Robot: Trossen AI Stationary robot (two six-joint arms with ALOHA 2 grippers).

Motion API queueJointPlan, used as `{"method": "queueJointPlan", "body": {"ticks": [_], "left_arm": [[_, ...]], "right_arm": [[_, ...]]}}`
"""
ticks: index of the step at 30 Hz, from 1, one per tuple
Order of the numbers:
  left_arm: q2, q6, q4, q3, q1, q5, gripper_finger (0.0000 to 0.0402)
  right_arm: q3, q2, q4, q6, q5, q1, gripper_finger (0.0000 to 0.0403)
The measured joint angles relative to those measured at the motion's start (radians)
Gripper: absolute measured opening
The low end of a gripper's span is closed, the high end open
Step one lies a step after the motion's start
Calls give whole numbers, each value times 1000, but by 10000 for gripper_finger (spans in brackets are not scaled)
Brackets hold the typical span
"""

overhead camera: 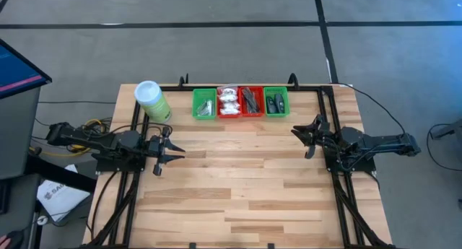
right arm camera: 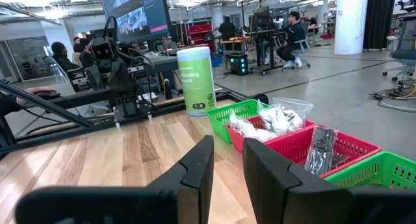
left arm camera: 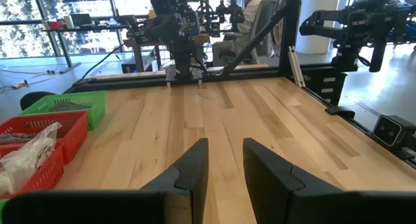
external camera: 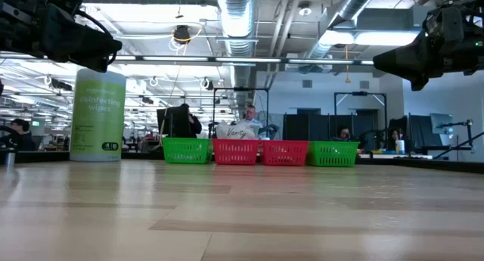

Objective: Pick & Place Travel size toiletries
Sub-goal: Return to Home Position

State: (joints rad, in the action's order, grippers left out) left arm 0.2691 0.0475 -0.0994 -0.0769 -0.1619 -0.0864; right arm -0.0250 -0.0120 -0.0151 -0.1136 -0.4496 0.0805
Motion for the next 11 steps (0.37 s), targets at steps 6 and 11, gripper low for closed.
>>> {"method": "queueJointPlan", "body": {"ticks": [6, 11], "left_arm": [[0, 0, -7, 0, 0, 0, 87], [0, 0, -10, 0, 0, 1, 87]], "right_arm": [[0, 0, 0, 0, 0, 0, 75], [0, 0, 0, 0, 0, 0, 75]]}}
